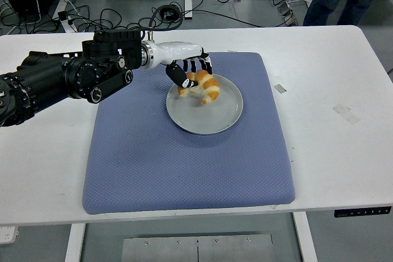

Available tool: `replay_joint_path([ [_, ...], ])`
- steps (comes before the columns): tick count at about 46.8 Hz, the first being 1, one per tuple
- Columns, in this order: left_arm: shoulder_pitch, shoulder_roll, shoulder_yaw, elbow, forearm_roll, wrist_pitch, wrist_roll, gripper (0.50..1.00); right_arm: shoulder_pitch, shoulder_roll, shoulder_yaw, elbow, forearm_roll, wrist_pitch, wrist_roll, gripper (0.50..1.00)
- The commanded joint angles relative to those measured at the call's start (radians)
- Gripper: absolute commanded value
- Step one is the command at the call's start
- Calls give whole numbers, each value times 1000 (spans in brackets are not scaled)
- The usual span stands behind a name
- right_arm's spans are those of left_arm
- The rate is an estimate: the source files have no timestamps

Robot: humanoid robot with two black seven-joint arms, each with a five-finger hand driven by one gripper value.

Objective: Place the bread on the table

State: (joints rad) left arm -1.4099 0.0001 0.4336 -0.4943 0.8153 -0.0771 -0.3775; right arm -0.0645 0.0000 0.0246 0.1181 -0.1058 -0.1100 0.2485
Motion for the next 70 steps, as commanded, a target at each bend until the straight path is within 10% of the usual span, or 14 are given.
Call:
replay_joint_path([
  [1, -4, 0, 1, 11, -2, -1, -17, 500, 0, 0, 0, 0, 0, 1, 0, 1000],
  [21, 100, 0, -3, 263, -18, -6, -27, 500, 0, 0, 0, 0, 0, 0, 0, 1000],
  [70, 143, 29, -3, 290, -19, -17, -11, 500, 0, 0, 0, 0, 0, 0, 0, 1000],
])
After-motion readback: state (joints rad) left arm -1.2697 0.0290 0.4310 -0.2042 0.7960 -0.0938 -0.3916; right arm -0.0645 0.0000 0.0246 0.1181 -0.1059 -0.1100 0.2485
